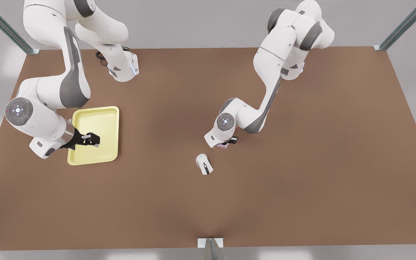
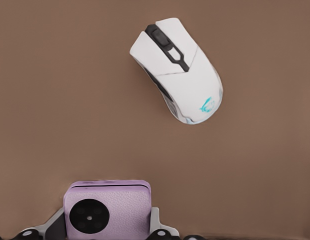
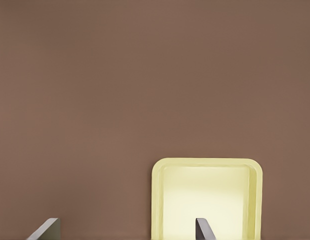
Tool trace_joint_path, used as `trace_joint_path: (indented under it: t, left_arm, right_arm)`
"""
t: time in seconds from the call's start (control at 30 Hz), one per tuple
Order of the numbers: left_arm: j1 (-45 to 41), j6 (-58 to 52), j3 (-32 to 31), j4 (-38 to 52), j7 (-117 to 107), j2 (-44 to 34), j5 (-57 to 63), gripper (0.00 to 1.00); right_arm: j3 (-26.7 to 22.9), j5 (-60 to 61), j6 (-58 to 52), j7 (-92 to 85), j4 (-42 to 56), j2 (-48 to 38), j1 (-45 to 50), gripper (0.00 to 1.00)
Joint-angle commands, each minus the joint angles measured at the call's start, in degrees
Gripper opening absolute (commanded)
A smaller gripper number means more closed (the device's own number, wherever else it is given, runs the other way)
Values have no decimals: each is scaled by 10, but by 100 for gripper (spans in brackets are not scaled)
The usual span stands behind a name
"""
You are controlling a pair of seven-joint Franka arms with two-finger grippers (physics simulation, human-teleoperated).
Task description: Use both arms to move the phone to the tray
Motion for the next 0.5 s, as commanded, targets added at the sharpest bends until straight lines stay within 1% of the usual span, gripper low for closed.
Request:
trace_joint_path:
  t: [0.0,0.17,0.2,0.27,0.37,0.47]
  left_arm:
    - [-36,-44,0,8,-442,5,-13,79]
    - [-89,-30,0,-3,-467,13,-12,79]
    - [-103,-21,0,2,-467,19,-28,79]
    - [-121,-21,0,43,-475,48,-31,79]
    - [-143,-20,0,51,-473,63,-30,79]
    - [-151,0,0,64,-374,74,-26,79]
  right_arm:
    - [0,1,0,-2,0,-1,-1,100]
    - [0,1,0,-3,0,-1,-3,100]
    - [0,1,-1,-2,0,-1,-1,100]
    - [1,1,-1,-2,1,-1,1,100]
    - [1,1,-1,-3,0,-1,1,100]
    - [0,1,-2,-2,0,-1,1,100]
